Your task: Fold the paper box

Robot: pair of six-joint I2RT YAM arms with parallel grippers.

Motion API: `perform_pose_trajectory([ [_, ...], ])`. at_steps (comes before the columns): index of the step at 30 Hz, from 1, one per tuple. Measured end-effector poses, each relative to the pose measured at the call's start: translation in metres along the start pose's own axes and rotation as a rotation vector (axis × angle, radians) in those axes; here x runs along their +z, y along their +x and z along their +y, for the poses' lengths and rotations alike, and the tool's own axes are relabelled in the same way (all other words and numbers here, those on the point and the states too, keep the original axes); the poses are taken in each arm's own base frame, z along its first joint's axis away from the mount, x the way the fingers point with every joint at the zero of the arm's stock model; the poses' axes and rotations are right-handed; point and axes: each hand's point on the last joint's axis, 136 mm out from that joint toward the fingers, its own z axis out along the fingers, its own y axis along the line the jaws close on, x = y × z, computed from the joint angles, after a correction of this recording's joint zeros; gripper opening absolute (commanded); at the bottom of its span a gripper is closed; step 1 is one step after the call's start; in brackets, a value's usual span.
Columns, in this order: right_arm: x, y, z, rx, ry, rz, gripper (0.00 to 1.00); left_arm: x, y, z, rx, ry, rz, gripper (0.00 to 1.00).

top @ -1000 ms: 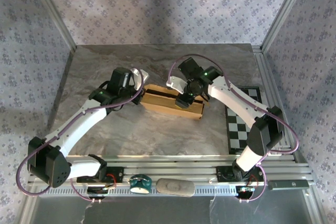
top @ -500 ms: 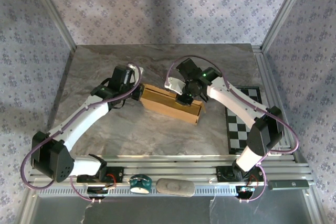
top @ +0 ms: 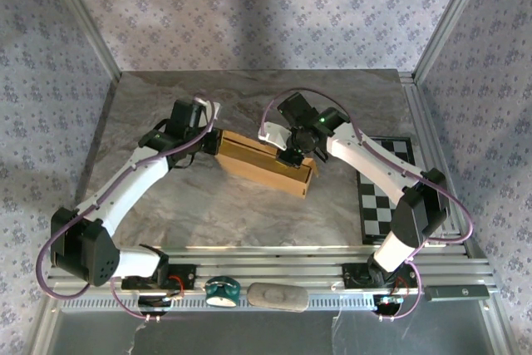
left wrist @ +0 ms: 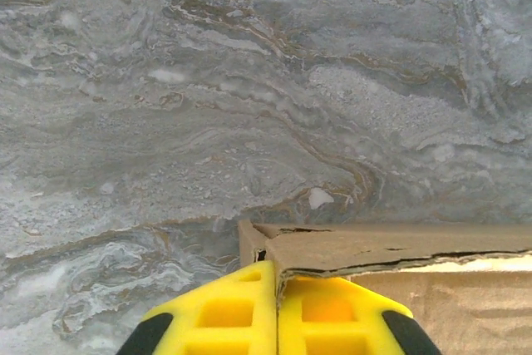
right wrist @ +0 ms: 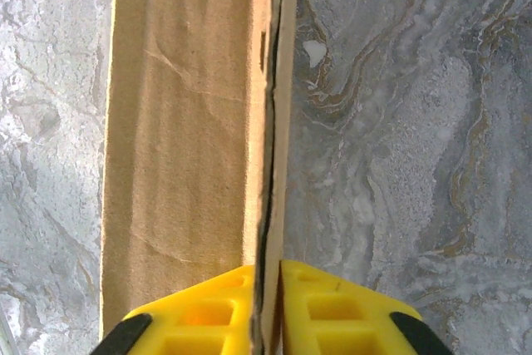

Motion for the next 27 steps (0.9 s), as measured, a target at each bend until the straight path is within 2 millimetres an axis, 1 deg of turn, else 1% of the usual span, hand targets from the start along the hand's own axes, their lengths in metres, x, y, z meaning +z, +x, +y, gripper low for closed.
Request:
perform_pose_trajectory([
  [2, 0.0000, 0.0002, 0.0001, 0.000, 0.000, 0.001, 0.10, -0.0003, 0.0000, 0.0026, -0.024, 0.005, 0.002, 0.16],
  [5, 0.0001, -0.0013, 0.0003, -0.003, 0.001, -0.004, 0.10, -0.0006, -0.0002, 0.0057, -0.051, 0.017, 0.004, 0.16],
  [8, 0.0003, -0.0033, 0.0010, -0.008, 0.002, -0.009, 0.10, -0.0009, 0.0000, 0.0069, -0.069, 0.029, 0.007, 0.14],
  [14, 0.0005, -0.0032, 0.0004, -0.011, 0.011, -0.005, 0.10, 0.0005, 0.0006, 0.0032, -0.108, 0.059, 0.014, 0.04],
  [22, 0.0011, -0.0029, -0.0006, -0.015, 0.025, 0.003, 0.10, 0.0048, 0.0034, 0.0038, -0.122, 0.065, -0.009, 0.00],
  [27, 0.0011, -0.0036, -0.0015, -0.018, 0.033, 0.003, 0.10, 0.0045, 0.0048, 0.0052, -0.112, 0.065, -0.058, 0.00],
])
